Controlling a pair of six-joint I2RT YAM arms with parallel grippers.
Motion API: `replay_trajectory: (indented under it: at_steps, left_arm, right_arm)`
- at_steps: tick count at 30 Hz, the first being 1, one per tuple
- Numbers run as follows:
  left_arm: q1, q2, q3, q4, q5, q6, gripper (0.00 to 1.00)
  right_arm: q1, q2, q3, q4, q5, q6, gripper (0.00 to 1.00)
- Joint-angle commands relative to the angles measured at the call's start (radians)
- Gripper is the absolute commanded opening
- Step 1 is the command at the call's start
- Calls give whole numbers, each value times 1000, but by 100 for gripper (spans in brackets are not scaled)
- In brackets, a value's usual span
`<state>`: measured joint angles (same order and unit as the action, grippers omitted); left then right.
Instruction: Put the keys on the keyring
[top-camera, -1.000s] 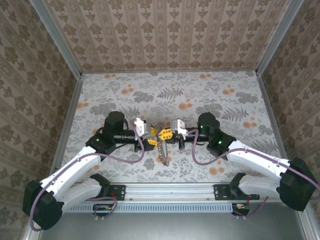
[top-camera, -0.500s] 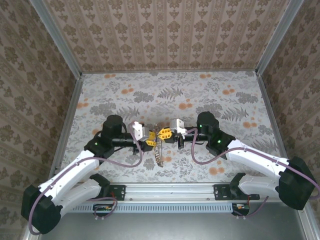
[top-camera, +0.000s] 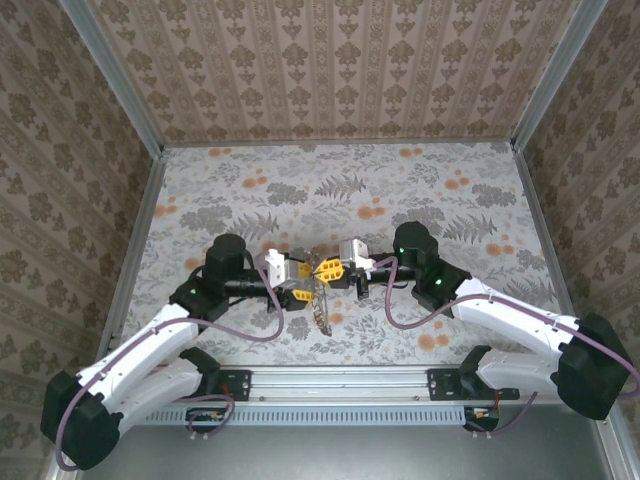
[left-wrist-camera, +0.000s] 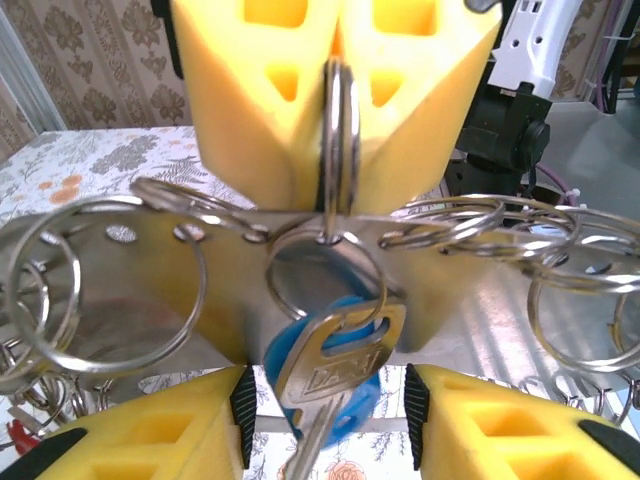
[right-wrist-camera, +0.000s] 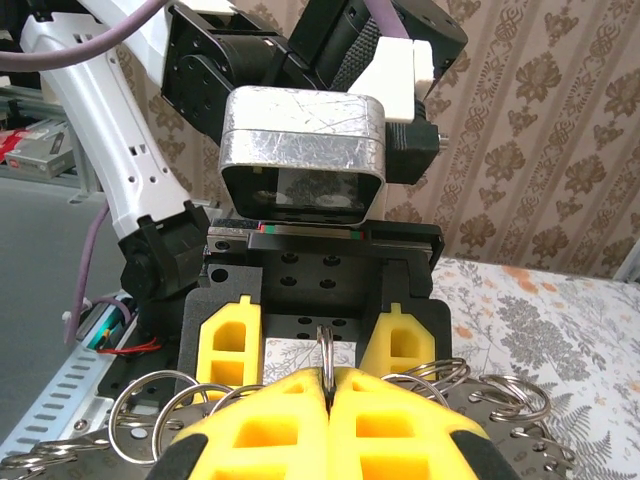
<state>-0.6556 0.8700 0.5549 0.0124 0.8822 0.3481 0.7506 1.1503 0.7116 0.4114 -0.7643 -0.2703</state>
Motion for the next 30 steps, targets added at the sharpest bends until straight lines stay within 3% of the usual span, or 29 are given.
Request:
replay_trajectory:
  at_steps: [1,6,11,17,21,30]
  left_arm:
    - [-14,-12,16,58,19,19,42]
    - [-21,-16,16,69,18,12,27]
    - [-20,-32,16,34,-3,26,22]
    - [-10,-73,53,-153,-46,112,17]
    - [2,-71,103,-291,-91,173,0]
    - [-7,-19,246,-493,-150,315,0]
  right_arm:
    - [-6,6,43,11,-38,-16,0]
    - [-5,-1,38,-2,-32,-21,0]
    - [-5,-12,39,-35,-20,-40,0]
    - [-6,-44,89,-228,12,-133,0]
    - [-5,-38,119,-323,13,-173,0]
    - [-2,11,182,-470,72,-209,0]
